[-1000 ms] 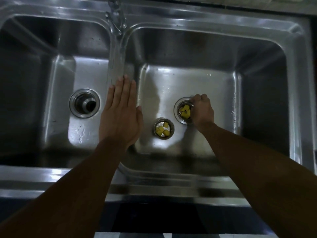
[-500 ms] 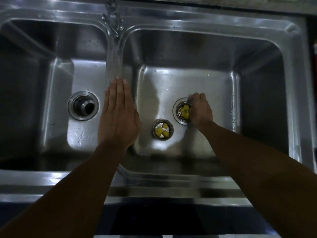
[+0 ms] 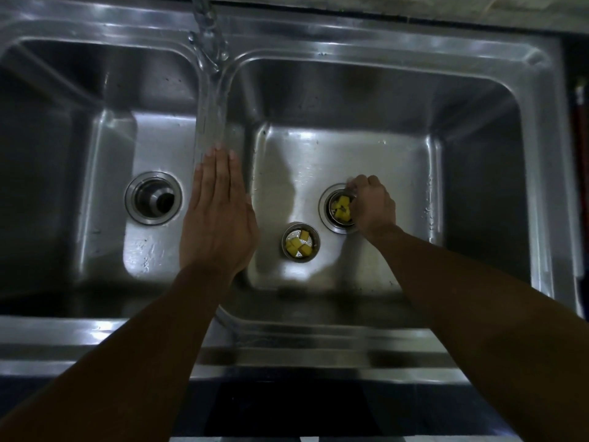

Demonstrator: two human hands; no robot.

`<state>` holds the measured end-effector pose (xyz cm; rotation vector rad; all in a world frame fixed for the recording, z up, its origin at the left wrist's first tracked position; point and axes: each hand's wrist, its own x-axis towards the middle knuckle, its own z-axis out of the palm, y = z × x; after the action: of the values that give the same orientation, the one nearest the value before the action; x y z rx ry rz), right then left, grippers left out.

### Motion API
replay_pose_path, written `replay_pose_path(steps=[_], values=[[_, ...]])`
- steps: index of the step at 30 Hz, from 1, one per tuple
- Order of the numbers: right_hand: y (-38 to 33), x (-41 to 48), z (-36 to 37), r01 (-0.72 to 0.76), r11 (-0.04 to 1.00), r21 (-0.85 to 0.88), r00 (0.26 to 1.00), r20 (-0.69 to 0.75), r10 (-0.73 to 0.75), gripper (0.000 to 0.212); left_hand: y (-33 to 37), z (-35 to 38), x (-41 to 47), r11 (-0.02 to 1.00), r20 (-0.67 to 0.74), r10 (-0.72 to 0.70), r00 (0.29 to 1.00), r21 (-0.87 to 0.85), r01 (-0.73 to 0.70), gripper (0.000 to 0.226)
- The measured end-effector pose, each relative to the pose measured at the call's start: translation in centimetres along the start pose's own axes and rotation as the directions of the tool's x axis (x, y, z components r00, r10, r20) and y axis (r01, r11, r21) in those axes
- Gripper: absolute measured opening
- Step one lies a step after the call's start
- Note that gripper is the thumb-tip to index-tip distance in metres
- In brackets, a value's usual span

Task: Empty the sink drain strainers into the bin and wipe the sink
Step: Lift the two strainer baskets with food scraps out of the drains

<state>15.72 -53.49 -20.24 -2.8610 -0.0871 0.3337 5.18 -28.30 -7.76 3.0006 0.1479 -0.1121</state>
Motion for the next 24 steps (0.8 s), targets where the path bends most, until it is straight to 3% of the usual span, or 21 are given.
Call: replay_pose_path(steps=[11, 19, 24], values=[[0.0, 0.5, -0.6, -0.063, 0.998, 0.017, 0.996, 0.060, 0.062, 0.032, -0.1, 0.2, 0.0, 1.000, -0.018, 0.007, 1.000, 0.011, -0.007, 0.062], [0.5, 0.5, -1.8, -0.267, 0.914, 0.306, 0.961, 0.158, 0.228, 0.023, -0.1, 0.3, 0.0, 1.000, -0.030, 0.013, 0.999, 0.010, -0.012, 0.060], [0.8, 0.5, -2.5, -0.191, 0.899, 0.393, 0.977, 0.163, 0.137, 0.018, -0.2, 0.3, 0.0, 1.000, -0.025, 0.024, 0.999, 0.018, -0.023, 0.061]])
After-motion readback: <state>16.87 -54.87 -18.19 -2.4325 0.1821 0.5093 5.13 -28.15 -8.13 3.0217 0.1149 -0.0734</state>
